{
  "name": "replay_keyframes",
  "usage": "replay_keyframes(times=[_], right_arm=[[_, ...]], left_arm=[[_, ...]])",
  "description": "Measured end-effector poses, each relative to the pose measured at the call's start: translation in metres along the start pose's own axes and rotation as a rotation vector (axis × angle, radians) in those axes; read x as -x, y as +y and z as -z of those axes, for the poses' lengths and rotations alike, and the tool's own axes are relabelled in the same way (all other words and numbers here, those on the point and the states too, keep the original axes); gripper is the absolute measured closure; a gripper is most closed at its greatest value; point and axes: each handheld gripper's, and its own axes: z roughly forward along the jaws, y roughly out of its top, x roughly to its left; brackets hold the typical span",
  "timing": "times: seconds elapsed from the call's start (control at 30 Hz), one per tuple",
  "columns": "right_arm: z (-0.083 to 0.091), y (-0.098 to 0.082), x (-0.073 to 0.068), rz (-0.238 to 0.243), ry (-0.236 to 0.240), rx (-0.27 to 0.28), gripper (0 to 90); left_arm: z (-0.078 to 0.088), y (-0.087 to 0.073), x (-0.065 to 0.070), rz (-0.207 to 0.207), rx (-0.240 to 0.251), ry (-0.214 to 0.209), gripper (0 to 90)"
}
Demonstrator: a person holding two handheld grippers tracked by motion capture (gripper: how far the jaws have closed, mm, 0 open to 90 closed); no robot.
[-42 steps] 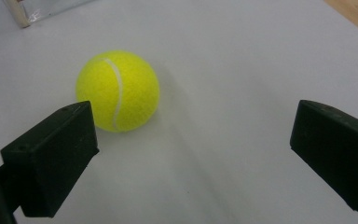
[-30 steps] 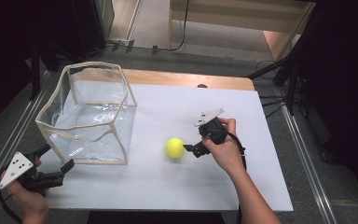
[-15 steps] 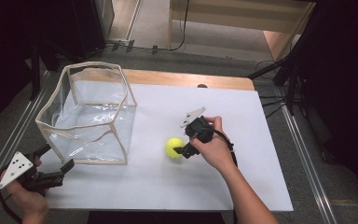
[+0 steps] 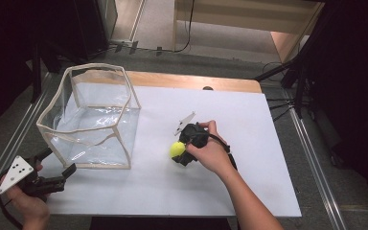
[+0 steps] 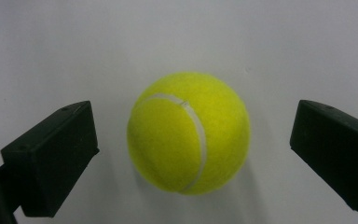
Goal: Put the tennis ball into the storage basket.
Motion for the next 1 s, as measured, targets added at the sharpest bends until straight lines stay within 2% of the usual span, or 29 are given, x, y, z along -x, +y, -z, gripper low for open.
replay_keyframes(times=[0.2, 0.4, 0.47, 0.5, 0.6, 0.63, 0.73, 0.83, 0.93, 1.0], right_arm=[[-0.007, 0.002, -0.001, -0.006, 0.005, -0.034, 0.0], [-0.017, 0.005, -0.004, 0.009, 0.009, -0.08, 0.0], [-0.019, 0.006, -0.005, 0.008, 0.007, -0.086, 2.4], [-0.021, 0.006, -0.005, 0.0, -0.003, -0.097, 7.1], [-0.023, 0.006, -0.005, -0.004, 0.003, -0.098, 7.2], [-0.024, 0.006, -0.005, 0.006, -0.008, -0.107, 12.4], [-0.025, 0.005, -0.004, 0.014, -0.009, -0.112, 12.8], [-0.027, 0.005, -0.004, -0.007, -0.005, -0.111, 13.0], [-0.028, 0.004, -0.004, 0.001, -0.006, -0.116, 14.4], [-0.028, 0.004, -0.003, -0.003, -0.014, -0.122, 21.7]], left_arm=[[0.0, 0.0, 0.0, -0.001, 0.0, -0.001, 0.0], [0.0, 0.0, 0.0, 0.001, 0.0, 0.0, 0.0], [0.0, 0.0, 0.0, 0.001, 0.002, 0.0, 0.0], [0.0, 0.0, 0.0, 0.001, 0.001, 0.0, 0.0], [0.0, 0.0, 0.0, 0.001, 0.002, 0.0, 0.0], [0.0, 0.0, 0.0, 0.001, 0.001, 0.0, 0.0], [0.0, 0.0, 0.0, 0.001, 0.0, 0.0, 0.0], [0.001, 0.0, 0.0, 0.001, 0.001, 0.0, 0.0], [0.001, 0.0, 0.0, 0.002, 0.001, 0.0, 0.0], [0.001, 0.0, 0.0, 0.001, 0.001, 0.0, 0.0]])
